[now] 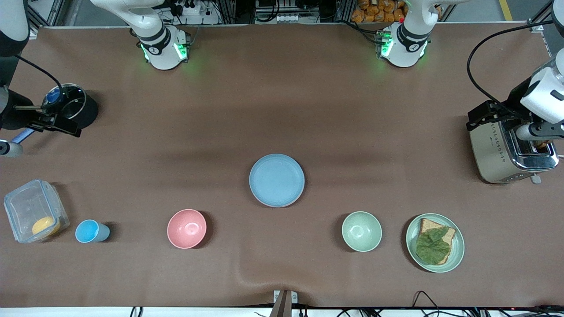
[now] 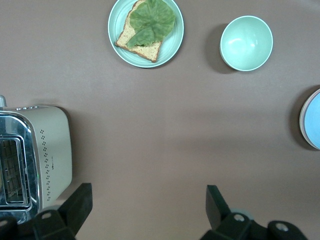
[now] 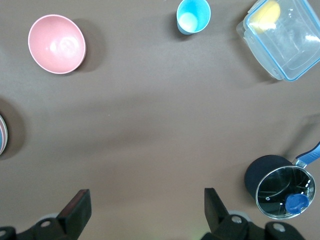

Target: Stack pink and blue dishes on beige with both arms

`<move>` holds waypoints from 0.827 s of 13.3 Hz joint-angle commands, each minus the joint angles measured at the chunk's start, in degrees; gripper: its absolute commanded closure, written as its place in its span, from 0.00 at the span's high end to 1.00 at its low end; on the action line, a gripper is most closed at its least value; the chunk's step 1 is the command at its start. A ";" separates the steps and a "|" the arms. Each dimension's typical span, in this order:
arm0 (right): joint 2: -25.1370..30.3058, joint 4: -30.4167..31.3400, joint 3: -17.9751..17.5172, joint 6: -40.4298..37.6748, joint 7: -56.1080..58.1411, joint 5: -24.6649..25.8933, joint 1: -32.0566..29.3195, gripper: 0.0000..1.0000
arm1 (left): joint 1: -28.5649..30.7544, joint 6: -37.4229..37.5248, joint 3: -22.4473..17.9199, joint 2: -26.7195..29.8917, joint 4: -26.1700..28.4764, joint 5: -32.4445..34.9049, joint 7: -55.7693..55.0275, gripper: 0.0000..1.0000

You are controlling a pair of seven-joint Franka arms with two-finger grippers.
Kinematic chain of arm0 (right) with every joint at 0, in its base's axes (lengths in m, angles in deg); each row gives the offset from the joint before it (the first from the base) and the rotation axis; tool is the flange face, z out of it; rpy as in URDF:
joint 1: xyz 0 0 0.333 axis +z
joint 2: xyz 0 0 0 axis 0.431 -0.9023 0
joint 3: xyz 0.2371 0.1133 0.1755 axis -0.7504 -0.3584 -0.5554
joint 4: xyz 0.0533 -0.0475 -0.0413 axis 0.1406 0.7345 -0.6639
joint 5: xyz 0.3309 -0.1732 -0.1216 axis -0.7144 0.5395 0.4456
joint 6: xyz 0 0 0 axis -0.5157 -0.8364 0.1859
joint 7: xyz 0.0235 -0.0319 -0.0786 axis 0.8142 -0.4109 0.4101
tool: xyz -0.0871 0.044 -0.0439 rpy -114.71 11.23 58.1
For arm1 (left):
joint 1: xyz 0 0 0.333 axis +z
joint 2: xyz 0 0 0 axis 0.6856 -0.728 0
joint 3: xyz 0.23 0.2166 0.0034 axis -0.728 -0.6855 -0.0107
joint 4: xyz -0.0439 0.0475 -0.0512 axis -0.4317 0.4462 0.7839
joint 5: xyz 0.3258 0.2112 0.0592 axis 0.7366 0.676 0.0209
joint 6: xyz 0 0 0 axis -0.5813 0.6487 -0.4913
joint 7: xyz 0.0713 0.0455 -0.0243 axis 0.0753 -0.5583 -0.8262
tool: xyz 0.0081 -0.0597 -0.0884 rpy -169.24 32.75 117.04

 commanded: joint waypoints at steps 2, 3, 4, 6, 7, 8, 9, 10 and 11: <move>0.52 0.63 -0.28 -0.22 -1.07 0.45 0.78 1.00 | 0.25 0.08 0.12 -0.71 -1.35 -1.01 0.66 1.00; 0.52 0.54 -0.28 -0.22 -1.16 0.54 0.87 1.00 | -0.01 0.08 0.12 -0.71 -1.44 -1.01 0.66 1.00; 0.52 0.54 -0.28 -0.22 -1.16 0.54 0.87 1.00 | -0.01 0.08 0.12 -0.71 -1.44 -1.01 0.66 1.00; 0.52 0.54 -0.28 -0.22 -1.16 0.54 0.96 1.00 | 0.07 0.08 0.12 -0.71 -1.35 -1.01 0.66 1.00; 0.52 0.54 -0.28 -0.22 -1.16 0.54 0.87 1.00 | 0.16 0.08 0.12 -0.71 -1.35 -1.01 0.66 1.00; 0.52 0.54 -0.28 -0.22 -1.16 0.54 0.96 1.00 | 0.08 0.08 0.12 -0.71 -1.35 -1.01 0.66 1.00; 0.52 0.54 -0.28 -0.31 -1.16 0.54 1.22 1.00 | 0.08 0.17 0.12 -0.71 -1.35 -1.01 0.66 1.00; 0.52 0.54 -0.28 -0.31 -1.16 0.54 1.22 1.00 | 0.08 0.17 0.12 -0.71 -1.35 -1.01 0.66 1.00; 0.61 0.54 -0.28 -0.40 -1.16 0.54 1.22 1.00 | -0.01 0.09 0.12 -0.71 -1.35 -1.01 0.66 1.00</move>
